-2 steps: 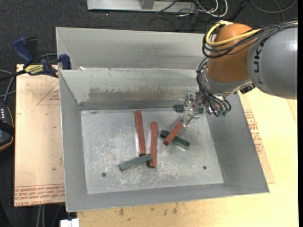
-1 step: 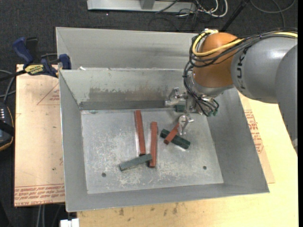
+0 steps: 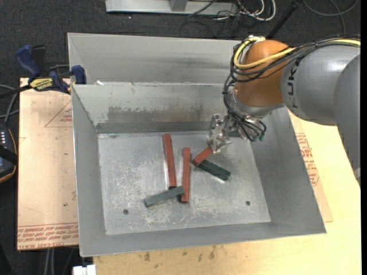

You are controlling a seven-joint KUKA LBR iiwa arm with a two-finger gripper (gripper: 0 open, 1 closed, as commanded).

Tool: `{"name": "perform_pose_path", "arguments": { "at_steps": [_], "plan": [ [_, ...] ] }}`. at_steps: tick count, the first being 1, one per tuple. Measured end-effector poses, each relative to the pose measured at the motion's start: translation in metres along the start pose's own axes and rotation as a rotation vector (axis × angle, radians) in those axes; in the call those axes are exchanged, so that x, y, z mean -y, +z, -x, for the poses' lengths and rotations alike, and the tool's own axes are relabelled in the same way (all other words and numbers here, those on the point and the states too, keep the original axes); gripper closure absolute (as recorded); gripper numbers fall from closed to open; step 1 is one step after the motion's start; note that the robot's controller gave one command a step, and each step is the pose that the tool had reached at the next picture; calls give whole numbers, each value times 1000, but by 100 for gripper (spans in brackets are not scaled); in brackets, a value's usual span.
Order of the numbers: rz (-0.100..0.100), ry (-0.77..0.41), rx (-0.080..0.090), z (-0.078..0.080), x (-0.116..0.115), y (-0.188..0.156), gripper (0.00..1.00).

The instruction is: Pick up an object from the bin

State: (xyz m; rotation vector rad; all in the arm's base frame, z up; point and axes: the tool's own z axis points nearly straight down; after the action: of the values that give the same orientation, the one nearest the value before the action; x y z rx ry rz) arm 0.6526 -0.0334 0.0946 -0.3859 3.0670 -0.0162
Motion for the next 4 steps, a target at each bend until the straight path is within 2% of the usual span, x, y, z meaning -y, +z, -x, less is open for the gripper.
{"name": "perform_pose_path", "arguments": {
  "at_steps": [1, 2, 3, 4],
  "plan": [
    [4, 0, 9, 1, -3, 3, 0],
    [4, 0, 5, 0, -3, 3, 0],
    [15, -2, -44, -16, -6, 13, 100],
    [17, -3, -44, -16, -7, 13, 0]
  ]
}}
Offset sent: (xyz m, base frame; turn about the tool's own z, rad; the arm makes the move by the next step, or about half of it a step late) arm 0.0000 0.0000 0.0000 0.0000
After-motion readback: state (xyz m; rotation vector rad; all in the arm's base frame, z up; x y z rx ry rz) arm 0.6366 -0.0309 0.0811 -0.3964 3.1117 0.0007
